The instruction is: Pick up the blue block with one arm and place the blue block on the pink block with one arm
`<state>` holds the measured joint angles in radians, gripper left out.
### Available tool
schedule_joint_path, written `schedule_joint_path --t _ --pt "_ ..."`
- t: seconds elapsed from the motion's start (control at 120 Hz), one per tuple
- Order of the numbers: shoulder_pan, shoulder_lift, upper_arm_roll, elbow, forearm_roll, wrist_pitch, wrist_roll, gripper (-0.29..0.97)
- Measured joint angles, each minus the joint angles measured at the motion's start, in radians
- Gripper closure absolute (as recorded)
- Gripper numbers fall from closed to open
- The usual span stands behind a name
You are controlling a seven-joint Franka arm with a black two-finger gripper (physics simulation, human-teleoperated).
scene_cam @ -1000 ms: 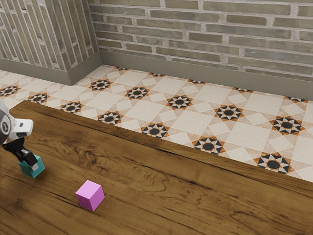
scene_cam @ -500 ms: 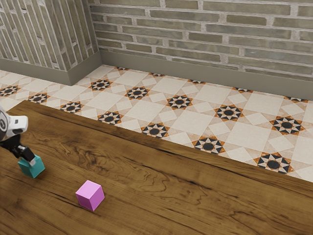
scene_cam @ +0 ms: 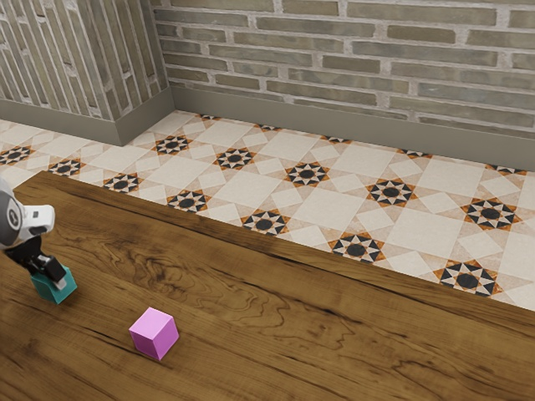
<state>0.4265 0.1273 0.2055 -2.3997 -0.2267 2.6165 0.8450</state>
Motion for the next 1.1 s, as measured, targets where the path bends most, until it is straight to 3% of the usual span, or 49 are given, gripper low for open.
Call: schedule_joint_path --t 0.775,1.1 --pt "0.002 0.054 -0.009 0.016 -0.014 0.029 -0.007 0.04" --pt "0.003 0.052 -0.009 0.016 -0.023 0.042 -0.01 0.27"
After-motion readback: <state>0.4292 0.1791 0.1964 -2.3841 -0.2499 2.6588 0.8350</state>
